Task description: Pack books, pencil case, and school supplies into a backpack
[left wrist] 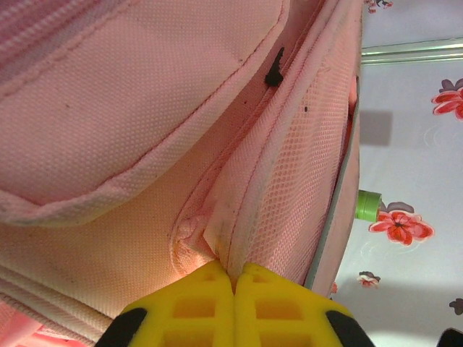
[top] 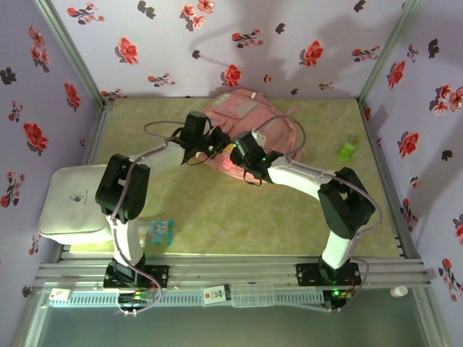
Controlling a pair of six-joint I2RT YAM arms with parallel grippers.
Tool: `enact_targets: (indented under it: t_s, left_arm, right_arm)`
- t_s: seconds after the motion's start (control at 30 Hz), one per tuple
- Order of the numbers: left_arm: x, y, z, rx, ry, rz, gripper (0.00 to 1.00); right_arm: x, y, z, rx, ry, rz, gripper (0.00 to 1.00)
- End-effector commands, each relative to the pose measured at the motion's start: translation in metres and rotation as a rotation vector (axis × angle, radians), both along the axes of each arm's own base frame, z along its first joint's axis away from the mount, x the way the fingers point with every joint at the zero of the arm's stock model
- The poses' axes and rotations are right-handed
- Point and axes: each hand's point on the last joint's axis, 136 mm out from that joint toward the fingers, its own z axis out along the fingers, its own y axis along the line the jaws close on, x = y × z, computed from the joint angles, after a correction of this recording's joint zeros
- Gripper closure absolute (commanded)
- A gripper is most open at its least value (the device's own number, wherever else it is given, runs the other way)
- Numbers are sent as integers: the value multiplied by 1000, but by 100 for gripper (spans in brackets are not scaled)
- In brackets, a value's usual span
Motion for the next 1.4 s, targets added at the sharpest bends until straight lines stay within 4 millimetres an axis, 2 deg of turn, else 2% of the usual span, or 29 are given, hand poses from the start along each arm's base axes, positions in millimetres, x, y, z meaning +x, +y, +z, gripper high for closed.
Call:
enact_targets:
  t_s: [0.0, 0.23, 0.27, 0.43, 0.67, 0.83, 0.97, 1.37]
  left_arm:
    - [-7, -18, 27, -51, -66, -63, 100]
    - [-8, -18, 29, -54, -73, -66, 100]
    - [-7, -18, 29, -53, -73, -66, 100]
    - [-7, -20, 28, -56, -71, -68, 100]
    - [-9, -19, 28, -56, -68, -72, 100]
    - [-9, -19, 27, -51, -69, -74, 100]
    - [-6, -16, 26, -43, -72, -71, 100]
    - [0, -7, 23, -9, -80, -67, 100]
  right_arm:
    - [20, 2, 11, 15, -55, -55, 67]
    - [26, 4, 5, 2, -49, -67, 77]
    - [29, -2, 7, -18, -66, -94, 78]
    - [34, -1, 4, -21, -72, -100, 78]
    - [42, 4, 11, 23, -112, -84, 77]
    - [41, 1, 11, 35, -110, -87, 91]
    - [28, -4, 13, 30, -85, -55, 97]
    - [-35, -74, -17, -136, 121, -27, 100]
